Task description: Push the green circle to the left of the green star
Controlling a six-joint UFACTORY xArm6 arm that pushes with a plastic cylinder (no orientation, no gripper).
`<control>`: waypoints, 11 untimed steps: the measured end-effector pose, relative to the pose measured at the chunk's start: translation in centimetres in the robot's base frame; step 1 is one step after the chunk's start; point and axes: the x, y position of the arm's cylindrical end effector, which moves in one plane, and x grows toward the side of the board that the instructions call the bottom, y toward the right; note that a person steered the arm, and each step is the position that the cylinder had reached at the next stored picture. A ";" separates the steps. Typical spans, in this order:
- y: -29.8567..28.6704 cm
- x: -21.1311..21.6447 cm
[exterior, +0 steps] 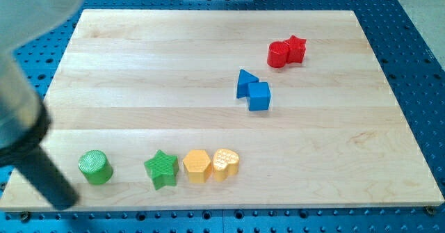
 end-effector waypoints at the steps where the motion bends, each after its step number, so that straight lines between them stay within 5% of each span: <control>1: 1.1 -1.7; 2: 5.1 -4.1; 4: 4.2 -9.3; 9: 7.5 -6.6; 10: 9.7 -11.4; 11: 18.1 -17.7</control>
